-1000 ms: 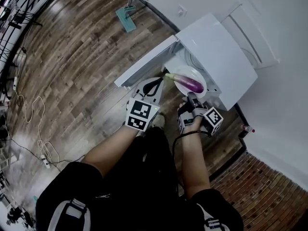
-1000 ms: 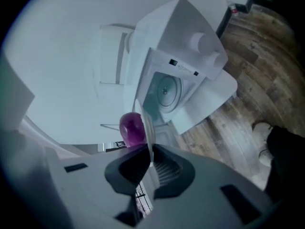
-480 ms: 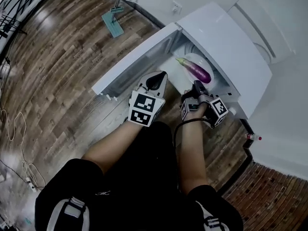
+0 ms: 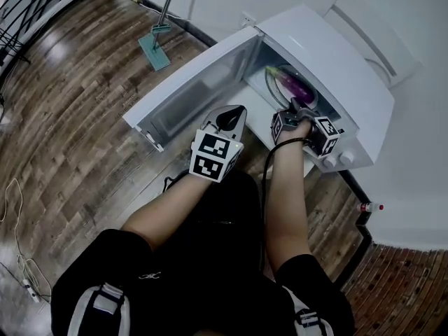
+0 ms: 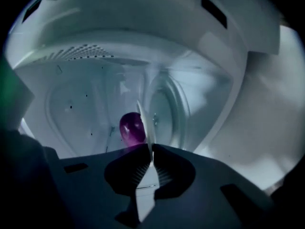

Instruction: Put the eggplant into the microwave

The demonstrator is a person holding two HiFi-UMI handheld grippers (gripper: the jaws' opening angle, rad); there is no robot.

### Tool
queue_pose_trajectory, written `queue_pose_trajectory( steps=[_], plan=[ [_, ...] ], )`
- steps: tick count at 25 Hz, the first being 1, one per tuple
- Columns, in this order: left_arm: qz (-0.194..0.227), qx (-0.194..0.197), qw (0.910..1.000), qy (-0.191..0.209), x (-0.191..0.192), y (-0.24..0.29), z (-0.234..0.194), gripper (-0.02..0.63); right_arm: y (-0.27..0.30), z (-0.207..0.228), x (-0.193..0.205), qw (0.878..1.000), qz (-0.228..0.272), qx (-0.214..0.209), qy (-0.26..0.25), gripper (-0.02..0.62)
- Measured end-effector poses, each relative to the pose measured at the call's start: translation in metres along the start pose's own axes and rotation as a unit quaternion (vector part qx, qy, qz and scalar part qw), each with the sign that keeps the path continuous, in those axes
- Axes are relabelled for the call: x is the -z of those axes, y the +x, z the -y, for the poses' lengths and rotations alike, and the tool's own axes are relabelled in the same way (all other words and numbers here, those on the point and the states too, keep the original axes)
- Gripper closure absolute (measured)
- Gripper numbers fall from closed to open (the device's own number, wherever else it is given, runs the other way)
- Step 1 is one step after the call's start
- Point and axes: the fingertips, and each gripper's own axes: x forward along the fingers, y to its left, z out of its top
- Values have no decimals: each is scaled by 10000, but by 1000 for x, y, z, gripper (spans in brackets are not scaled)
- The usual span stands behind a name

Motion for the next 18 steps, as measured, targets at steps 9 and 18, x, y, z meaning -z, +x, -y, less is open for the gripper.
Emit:
queue_pose_trajectory(
  steps=[9,18],
  plan=[
    [8,-164,9999,33,4,-15,-16,608,25,-1,-12,9974,267,452,-490,563],
    [-36,-46,10000,14,2,-18,-11,609,14,-7,-25,9548,856,1190,-2585,492]
  ],
)
